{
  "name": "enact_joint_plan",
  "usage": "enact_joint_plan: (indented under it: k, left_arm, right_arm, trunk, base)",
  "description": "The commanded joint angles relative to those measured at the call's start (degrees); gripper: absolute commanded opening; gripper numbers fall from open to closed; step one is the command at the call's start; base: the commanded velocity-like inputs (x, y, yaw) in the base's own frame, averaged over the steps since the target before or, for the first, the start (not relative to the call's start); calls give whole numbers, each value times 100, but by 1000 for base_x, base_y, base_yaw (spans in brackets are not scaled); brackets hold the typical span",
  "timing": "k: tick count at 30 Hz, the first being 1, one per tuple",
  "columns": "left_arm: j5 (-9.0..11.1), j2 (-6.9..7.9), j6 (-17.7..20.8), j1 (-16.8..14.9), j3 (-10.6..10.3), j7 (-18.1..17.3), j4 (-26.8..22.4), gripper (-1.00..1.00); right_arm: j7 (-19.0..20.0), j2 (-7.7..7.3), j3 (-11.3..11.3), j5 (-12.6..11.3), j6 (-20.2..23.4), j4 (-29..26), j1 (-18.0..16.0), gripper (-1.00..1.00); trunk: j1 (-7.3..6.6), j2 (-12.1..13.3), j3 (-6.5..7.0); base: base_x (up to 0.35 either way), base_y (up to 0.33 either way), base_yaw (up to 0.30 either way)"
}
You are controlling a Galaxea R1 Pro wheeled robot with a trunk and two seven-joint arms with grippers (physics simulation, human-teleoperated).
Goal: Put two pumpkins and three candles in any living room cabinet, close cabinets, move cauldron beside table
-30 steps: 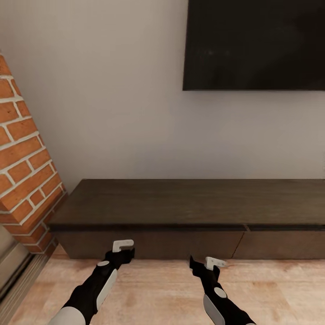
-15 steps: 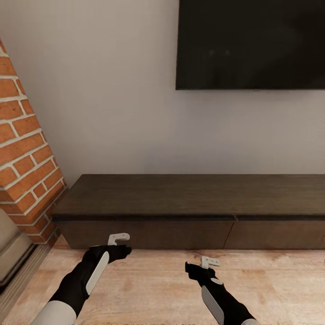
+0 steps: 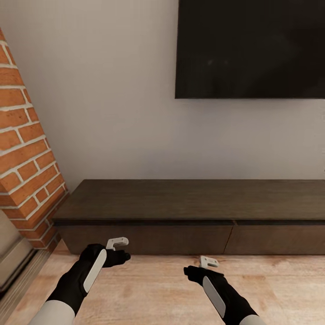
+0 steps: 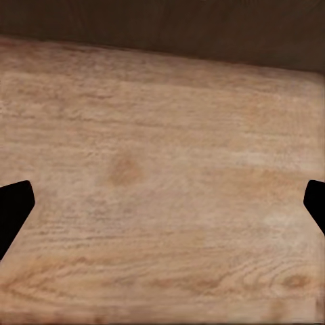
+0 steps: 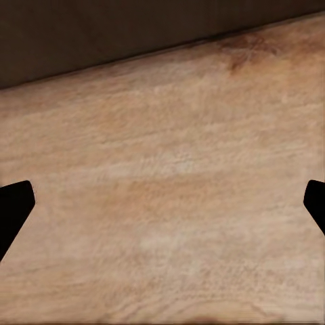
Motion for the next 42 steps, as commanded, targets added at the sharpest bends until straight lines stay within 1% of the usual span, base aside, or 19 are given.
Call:
enact_joint_plan:
  k: [1, 3, 7, 10, 21, 23, 29, 34, 37, 40, 42]
  left_arm:
    - [60, 8, 32, -2, -20, 66, -7, 100]
    - [59, 26, 92, -2, -19, 82, -7, 100]
    - [65, 130, 216, -2, -19, 93, -7, 100]
    - [71, 151, 231, -2, -19, 94, -7, 100]
    - [85, 156, 239, -2, -19, 94, -5, 100]
    - [85, 159, 239, -2, -20, 94, -5, 100]
    - [85, 157, 239, -2, -24, 94, -6, 100]
    - [85, 156, 239, -2, -25, 94, -7, 100]
    - [85, 150, 239, -2, -24, 94, -7, 100]
    - [85, 148, 239, -2, -22, 94, -7, 100]
    - [85, 147, 239, -2, -20, 94, -7, 100]
  right_arm:
    - [-52, -4, 26, -62, 30, -14, -2, 100]
    - [-48, -3, 27, -63, 56, -29, -2, 100]
    - [-45, -3, 28, -58, 177, -181, -2, 100]
    - [-42, -3, 28, -58, 308, -209, -2, 100]
    - [-45, 1, 19, -75, 476, -248, -2, 100]
    - [-45, -2, 19, -75, 491, -335, -2, 100]
    - [-49, -10, 19, -78, 502, -419, -2, 100]
    - [-46, -11, 19, -81, 511, -428, -2, 100]
    - [-45, -11, 19, -151, 557, -429, -2, 100]
    - [-45, -11, 25, -328, 624, -429, -2, 100]
    - [-45, -16, 27, -396, 641, -429, -2, 100]
  trunk:
    - [-24, 39, 13]
    - [-68, 119, 49]
    - [-155, 280, 121]
    - [-221, 400, 174]
    - [-463, 841, 372]
    - [-507, 922, 408]
    - [-639, 1162, 516]
    - [-748, 1363, 605]
    - [-814, 1483, 659]
    - [-880, 1603, 713]
    - [-924, 1684, 749]
  base:
    - [0, 0, 0]
    - [0, 0, 0]
    - [0, 0, 0]
    - [0, 0, 0]
    - [0, 0, 0]
    - [-50, 0, 0]
    - [-251, 0, -4]
    - [-308, 0, -187]
    - [-313, 0, -263]
    - [-314, 0, -275]
    - [-306, 0, -280]
